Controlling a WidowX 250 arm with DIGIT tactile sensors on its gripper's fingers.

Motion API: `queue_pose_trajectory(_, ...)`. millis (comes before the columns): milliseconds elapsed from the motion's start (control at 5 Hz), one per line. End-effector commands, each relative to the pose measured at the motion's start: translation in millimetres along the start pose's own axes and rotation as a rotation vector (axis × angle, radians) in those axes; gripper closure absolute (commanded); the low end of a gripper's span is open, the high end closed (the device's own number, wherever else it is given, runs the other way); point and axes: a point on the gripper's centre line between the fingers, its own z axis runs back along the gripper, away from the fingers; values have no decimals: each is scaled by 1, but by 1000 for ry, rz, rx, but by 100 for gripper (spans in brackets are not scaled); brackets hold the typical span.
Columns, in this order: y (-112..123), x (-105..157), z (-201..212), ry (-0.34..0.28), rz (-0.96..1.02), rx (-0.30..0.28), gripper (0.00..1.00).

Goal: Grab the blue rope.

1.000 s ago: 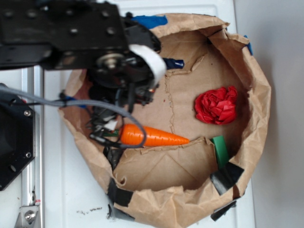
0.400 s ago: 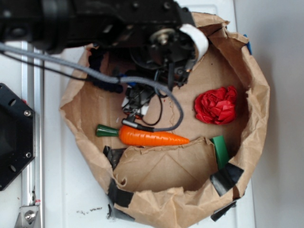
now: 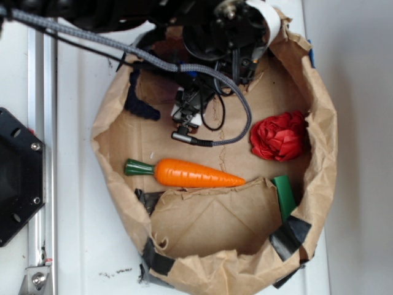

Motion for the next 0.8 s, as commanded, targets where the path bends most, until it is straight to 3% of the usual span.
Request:
queue_pose_trajectory(0, 14, 12, 11, -51, 33, 52, 0)
queue_pose_trajectory(400, 17, 20, -8, -32, 26, 53, 0)
queue_pose_trajectory(600, 3, 13, -24, -53, 11, 44, 0)
